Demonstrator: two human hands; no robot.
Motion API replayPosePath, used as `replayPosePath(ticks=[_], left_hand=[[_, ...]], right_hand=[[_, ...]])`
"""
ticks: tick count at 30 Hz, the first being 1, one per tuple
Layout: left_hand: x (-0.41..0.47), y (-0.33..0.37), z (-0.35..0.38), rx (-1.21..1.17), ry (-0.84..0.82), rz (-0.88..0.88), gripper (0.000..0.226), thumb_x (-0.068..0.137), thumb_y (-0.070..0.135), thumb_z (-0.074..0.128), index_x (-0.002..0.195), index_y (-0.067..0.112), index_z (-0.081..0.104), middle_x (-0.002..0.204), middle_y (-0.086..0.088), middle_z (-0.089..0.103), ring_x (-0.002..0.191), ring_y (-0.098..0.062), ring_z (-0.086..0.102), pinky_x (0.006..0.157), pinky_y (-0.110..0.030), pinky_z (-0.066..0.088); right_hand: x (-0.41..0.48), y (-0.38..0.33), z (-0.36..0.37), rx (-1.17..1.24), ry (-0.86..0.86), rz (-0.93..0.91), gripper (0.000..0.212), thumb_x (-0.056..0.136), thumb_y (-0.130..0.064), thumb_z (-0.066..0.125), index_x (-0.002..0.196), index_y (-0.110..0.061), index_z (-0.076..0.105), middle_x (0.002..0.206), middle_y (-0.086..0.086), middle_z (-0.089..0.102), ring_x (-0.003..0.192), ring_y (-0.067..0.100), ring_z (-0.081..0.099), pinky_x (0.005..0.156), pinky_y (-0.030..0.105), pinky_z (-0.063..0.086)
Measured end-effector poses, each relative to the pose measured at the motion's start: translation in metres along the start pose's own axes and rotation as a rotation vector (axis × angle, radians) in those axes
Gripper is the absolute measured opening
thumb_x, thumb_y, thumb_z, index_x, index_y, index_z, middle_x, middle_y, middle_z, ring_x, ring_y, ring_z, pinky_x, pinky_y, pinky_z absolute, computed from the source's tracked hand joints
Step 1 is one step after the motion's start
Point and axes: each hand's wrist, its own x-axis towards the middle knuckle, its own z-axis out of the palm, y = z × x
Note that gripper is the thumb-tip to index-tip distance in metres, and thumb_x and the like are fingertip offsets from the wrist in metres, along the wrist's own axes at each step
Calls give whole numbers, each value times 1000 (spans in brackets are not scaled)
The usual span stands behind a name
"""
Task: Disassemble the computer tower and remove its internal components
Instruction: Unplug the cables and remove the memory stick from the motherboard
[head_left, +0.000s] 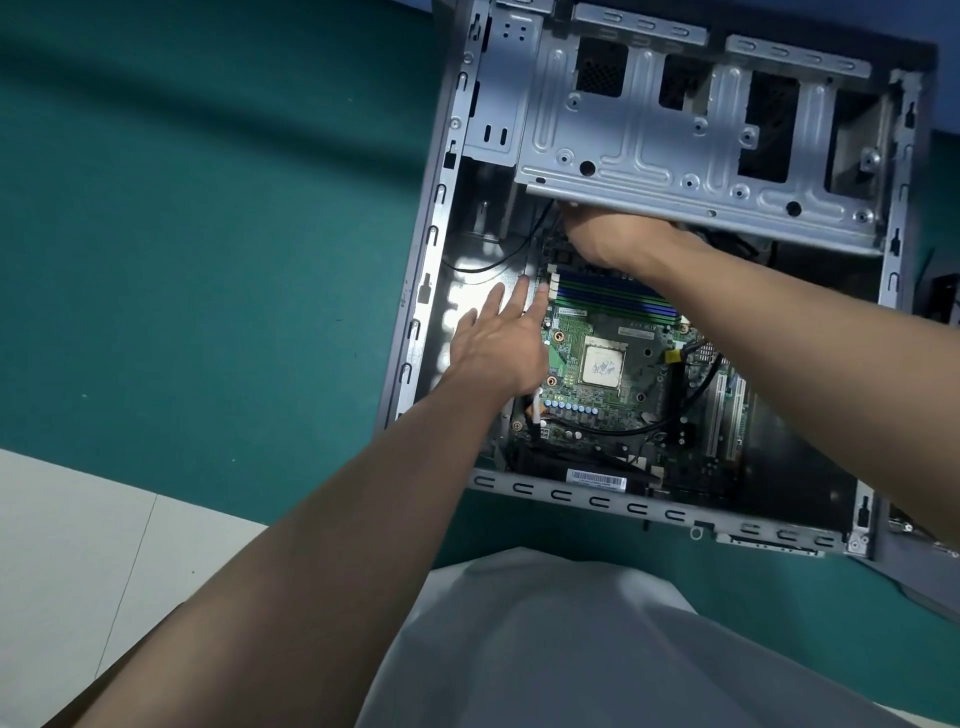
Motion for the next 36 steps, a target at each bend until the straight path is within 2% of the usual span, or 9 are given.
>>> replayPosePath(ticks=[3, 9, 14, 20, 24, 29, 32, 34, 36], left_hand=[[-1, 0, 0, 0, 4, 11, 70, 101, 30, 41, 154, 24, -6, 161, 1, -13, 148, -22, -8, 119, -46, 5], [0, 0, 0, 2, 11, 20, 70, 101, 29, 41, 154, 22, -4, 161, -1, -12, 148, -23, -6, 119, -46, 6], [2, -1, 2, -11, 18, 19, 70, 101, 29, 42, 155, 22, -2, 161, 0, -11, 148, -23, -6, 119, -46, 6], [2, 0, 2, -32, 8, 5, 72, 100, 29, 43, 154, 25, -5, 161, 2, -13, 148, -22, -9, 118, -46, 3], [1, 0, 2, -37, 3, -1, 74, 100, 28, 44, 154, 26, -6, 160, 2, -14, 147, -21, -10, 119, -47, 3], [1, 1, 2, -55, 0, -12, 76, 100, 23, 46, 154, 28, -7, 160, 4, -15, 147, -20, -11, 119, -47, 1], [2, 1, 2, -71, -4, -14, 76, 99, 22, 47, 154, 28, -7, 160, 5, -16, 147, -19, -12, 119, -47, 0], [2, 0, 3, -72, -3, -14, 77, 99, 21, 47, 153, 28, -7, 160, 4, -16, 147, -19, -12, 119, -47, 1], [2, 1, 3, -69, 0, -14, 77, 99, 20, 47, 153, 28, -7, 160, 4, -16, 147, -20, -12, 119, -47, 1]], right_hand=[[3, 0, 0, -29, 38, -58, 38, 99, -15, 36, 63, -23, 42, 58, -4, 44, 49, 12, 42, 42, 21, 26], [-9, 1, -5, -90, -74, -71, 30, 94, -5, 40, 67, -18, 41, 64, -1, 42, 54, 12, 41, 46, 23, 27], [-7, -1, -5, -37, 55, -148, 36, 104, -31, 29, 76, -19, 48, 63, -3, 47, 53, 12, 45, 49, 26, 34], [-9, -3, -7, -110, -153, 29, 18, 100, -16, 31, 87, -20, 42, 117, 20, 56, 71, 13, 48, 60, 21, 36], [-11, -7, -8, -86, -36, -63, 29, 103, -20, 30, 90, -10, 53, 78, 3, 55, 58, 11, 45, 63, 27, 42], [-11, -5, -5, -94, -175, 82, 37, 103, -21, 27, 124, -5, 53, 131, 20, 52, 116, 33, 51, 97, 42, 37], [-10, -8, -5, -120, -96, 19, 27, 99, -17, 32, 80, -14, 51, 96, 16, 57, 79, 28, 55, 78, 36, 41], [-7, -6, -3, -80, -42, 15, 30, 101, -19, 29, 78, -15, 47, 76, 2, 49, 60, 15, 45, 71, 33, 39], [-6, -6, -2, -53, -9, 0, 28, 103, -21, 27, 87, -14, 50, 73, 0, 48, 63, 17, 48, 74, 35, 45]])
